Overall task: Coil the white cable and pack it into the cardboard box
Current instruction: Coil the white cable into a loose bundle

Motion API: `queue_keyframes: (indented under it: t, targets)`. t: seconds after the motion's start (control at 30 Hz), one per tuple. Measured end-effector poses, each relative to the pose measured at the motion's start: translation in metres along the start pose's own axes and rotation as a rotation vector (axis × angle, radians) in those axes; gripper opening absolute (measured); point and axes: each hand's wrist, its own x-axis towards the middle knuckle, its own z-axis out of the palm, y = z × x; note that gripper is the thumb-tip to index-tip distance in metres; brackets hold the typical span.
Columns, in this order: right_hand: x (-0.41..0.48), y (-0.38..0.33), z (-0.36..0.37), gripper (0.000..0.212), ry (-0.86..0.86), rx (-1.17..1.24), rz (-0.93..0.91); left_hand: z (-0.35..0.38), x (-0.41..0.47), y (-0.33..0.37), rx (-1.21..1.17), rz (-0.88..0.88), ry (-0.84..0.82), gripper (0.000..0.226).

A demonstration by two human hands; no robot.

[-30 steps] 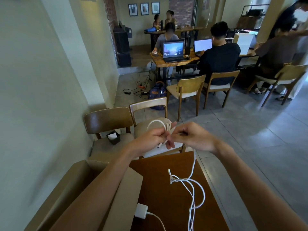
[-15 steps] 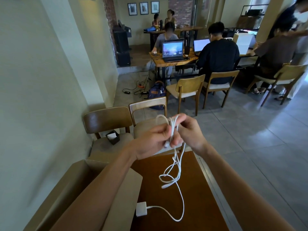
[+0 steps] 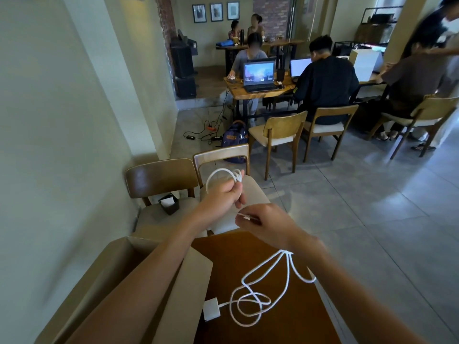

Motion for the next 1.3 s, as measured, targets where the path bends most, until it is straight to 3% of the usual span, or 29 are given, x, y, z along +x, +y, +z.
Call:
queue_keyframes:
  t: [0.1,0.2,0.3,0.43,0.6,0.77,1.0,1.2,1.3]
  targets:
    - [-0.001,0.002,-0.022,0.017,-0.086,-0.029,-0.008,0.0,-0.005,-0.004,-0.074,-0.066,-0.105,0.03]
    - [-0.003,0.004,-0.043,0.01,-0.209,0.139,0.046,0.0,-0.008,-0.004,-0.119,-0.107,-0.16,0.039]
    - [-0.003,0.003,-0.064,0.008,-0.244,0.281,-0.004,0.0,-0.016,-0.006,-0.108,-0.106,-0.219,0.033]
    - [0.002,0.012,-0.082,0.011,-0.129,0.433,-0.012,0.005,-0.023,-0.01,-0.105,-0.017,-0.334,0.044]
    - [0.004,0.015,-0.068,0.02,0.112,0.647,-0.065,0.014,-0.035,0.006,-0.301,0.108,-0.351,0.05]
    - [0.004,0.012,-0.04,0.024,0.255,0.837,-0.004,0.017,-0.036,0.013,-0.433,0.168,-0.412,0.059]
    - [-0.001,0.0,-0.005,0.084,0.185,0.929,0.252,0.012,-0.031,0.011,-0.667,0.195,-0.414,0.055]
    - [0.002,-0.008,0.001,0.088,0.137,0.992,0.237,0.011,-0.033,0.009,-0.688,0.153,-0.356,0.041]
    - [0.004,-0.01,-0.002,0.072,0.17,1.005,0.208,0.01,-0.032,0.007,-0.538,0.108,-0.276,0.045]
